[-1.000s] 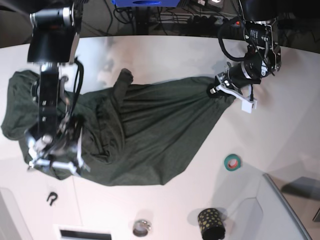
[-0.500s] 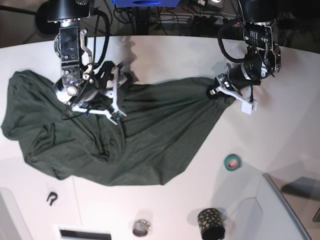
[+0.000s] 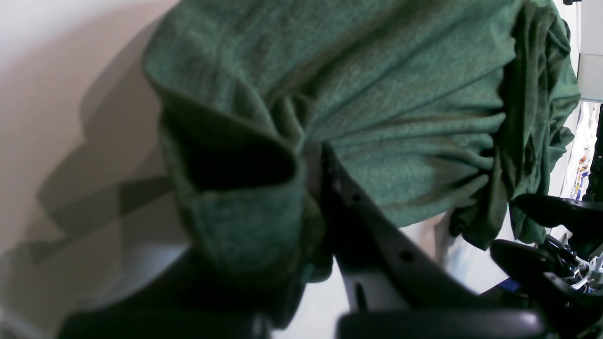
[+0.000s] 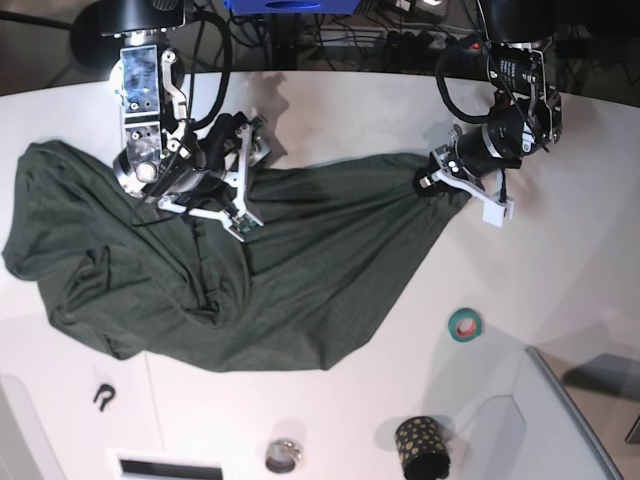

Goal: Layout the t-shirt on the table in an organized manner, then fold the t-shirt properly
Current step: 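Grasp the shirt fabric with the right gripper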

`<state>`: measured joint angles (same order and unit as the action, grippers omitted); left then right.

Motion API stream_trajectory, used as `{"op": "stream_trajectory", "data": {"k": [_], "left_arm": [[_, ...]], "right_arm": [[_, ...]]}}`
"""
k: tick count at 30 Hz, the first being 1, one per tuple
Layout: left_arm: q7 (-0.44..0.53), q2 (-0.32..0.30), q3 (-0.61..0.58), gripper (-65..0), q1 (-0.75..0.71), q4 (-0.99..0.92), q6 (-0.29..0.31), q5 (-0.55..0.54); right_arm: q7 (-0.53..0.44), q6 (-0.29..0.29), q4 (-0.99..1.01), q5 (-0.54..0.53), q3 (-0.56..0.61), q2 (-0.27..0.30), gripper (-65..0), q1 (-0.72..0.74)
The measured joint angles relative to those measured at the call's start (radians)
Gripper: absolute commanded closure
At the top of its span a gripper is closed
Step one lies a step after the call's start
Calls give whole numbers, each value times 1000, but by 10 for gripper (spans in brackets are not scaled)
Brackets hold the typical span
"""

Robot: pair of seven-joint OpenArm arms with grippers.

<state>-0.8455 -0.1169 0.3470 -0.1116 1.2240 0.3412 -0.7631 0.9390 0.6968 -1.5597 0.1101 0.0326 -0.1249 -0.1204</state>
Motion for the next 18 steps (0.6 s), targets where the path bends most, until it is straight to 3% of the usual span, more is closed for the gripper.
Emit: {"op": "stream_trajectory", "data": {"k": [3, 5, 8, 18], "left_arm": [[0, -1, 0, 0, 0, 0, 0, 0], [0, 0, 0, 0, 0, 0, 0, 0], [0, 0, 0, 0, 0, 0, 0, 0], [0, 0, 0, 0, 0, 0, 0, 0]], "right_arm": [[-18, 0, 103, 0, -3, -1, -398, 27], [-63, 0, 148, 1, -5, 0, -287, 31], [-68, 0, 153, -1, -5, -1, -56, 26], [77, 0, -97, -2, 3, 0, -57, 16]]}}
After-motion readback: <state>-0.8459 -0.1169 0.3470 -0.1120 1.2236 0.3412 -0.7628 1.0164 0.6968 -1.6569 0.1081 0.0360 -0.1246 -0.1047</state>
